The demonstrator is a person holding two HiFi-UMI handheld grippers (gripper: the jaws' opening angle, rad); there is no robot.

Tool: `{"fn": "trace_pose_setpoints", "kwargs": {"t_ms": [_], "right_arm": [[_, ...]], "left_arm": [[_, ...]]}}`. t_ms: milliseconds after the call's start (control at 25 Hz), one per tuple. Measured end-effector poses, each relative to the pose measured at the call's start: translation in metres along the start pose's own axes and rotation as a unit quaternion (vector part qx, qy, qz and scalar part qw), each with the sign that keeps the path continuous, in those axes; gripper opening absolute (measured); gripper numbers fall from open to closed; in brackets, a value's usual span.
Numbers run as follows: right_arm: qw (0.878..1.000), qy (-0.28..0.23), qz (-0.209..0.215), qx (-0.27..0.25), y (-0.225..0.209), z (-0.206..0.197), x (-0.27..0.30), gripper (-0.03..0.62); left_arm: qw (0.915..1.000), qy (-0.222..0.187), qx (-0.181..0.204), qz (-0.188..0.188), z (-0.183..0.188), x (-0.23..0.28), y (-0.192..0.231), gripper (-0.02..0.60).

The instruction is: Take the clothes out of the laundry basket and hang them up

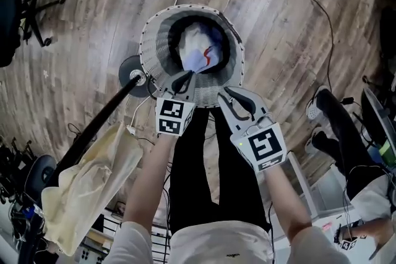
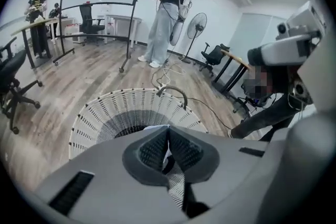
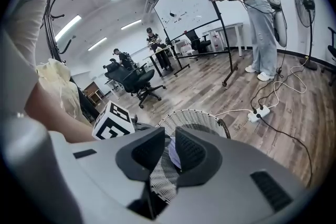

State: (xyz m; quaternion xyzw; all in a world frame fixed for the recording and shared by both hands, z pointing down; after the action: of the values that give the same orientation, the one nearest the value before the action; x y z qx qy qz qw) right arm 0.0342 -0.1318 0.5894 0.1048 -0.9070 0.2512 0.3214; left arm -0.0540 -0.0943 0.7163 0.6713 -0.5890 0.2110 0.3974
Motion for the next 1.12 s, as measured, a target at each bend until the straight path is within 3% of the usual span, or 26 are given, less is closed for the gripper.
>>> {"fn": "trace_pose_setpoints", "kwargs": {"t_ms": [240, 640, 880, 1120], "right_arm": [[1.000, 0.003, 0.007, -0.008, 0.007, 0.021, -0.024, 0.072], [1.000, -0.013, 0.016, -0.018, 0.017, 0.057, -0.057, 0.074], [0.997, -0.039, 0.056, 0.020, 0.026, 0.086, -0.075, 0.075], [0.988, -0.061, 0.127, 0.060, 0.033, 0.135, -0.078, 0.100]], "left_arm": [[0.9992, -0.038, -0.014, 0.005, 0.046, -0.059, -0.024, 0.023], [0.9918, -0.127, 0.006, 0.014, 0.130, -0.159, -0.062, 0.021], [0.9827, -0.184, -0.004, 0.020, 0.177, -0.220, -0.087, 0.021], [0.9719, -0.234, 0.014, 0.023, 0.231, -0.275, -0.096, 0.021]]}}
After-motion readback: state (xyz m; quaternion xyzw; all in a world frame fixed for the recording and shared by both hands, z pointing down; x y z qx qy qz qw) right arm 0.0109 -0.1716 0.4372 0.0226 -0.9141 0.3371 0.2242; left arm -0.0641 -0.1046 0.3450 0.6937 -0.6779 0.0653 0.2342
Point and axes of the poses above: the fingertips, and each gripper's own axes: x forward along the fingers, y to its left, z out of its top, the point moved 2 cm from there along -x, backward along the fingers, and after that the axes turned 1 degree about -y, right-handed, at the moved point
